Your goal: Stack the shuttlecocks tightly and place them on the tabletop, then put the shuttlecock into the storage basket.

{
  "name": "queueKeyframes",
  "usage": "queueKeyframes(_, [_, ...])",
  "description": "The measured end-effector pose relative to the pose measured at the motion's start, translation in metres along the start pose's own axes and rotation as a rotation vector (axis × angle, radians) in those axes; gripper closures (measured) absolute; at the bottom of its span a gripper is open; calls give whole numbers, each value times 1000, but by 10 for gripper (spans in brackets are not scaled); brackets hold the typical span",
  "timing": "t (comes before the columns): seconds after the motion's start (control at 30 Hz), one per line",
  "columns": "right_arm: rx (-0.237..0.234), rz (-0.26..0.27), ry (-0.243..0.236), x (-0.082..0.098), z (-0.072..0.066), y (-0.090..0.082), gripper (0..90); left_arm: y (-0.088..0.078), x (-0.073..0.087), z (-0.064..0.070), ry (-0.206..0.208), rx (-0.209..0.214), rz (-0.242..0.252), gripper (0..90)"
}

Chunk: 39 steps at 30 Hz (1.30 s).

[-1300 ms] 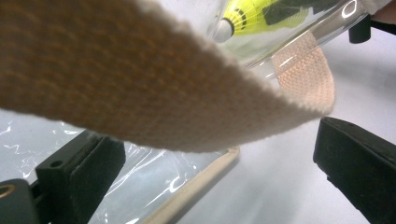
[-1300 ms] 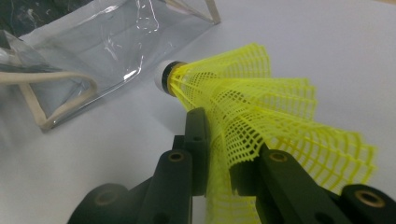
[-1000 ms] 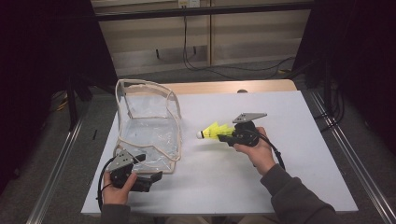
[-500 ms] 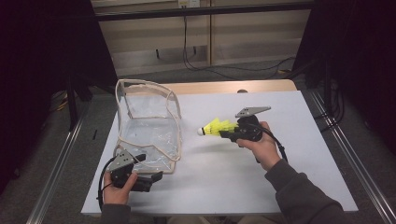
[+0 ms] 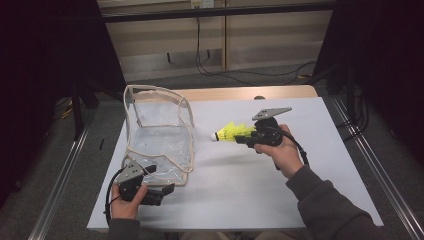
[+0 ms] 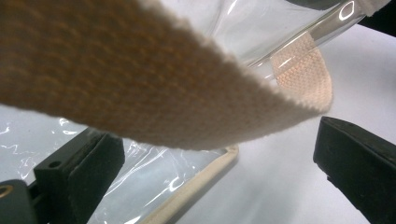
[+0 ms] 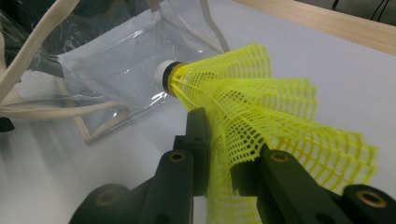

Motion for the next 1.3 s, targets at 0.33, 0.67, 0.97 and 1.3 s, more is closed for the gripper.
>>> queueKeyframes(0.33, [-5,3,-10,-7,0,-6,794,0,0,1,-1,-2,1,19])
queueKeyframes(0.67, [-10,2,-15,-15,-1,-11,794,0,1,0,-2,2,5,19])
queueKeyframes(0.97, [-11,4,-33,-26,-6,-15,794,0,1,1,-4,-2,8,19])
queueKeyframes(1.3, [-9,9,-56,-45,-12,-23,794,0,0,0,-2,-2,7,19])
Point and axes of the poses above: each handheld gripper's, and its own axes: y roughly forward along the jaws, x roughly out of its underside, z roughly to its right, the point moved 1 cm from there along y, roughly forward along the jaws, and after that the axes turned 6 degrees about y, right-handed, at the moved point
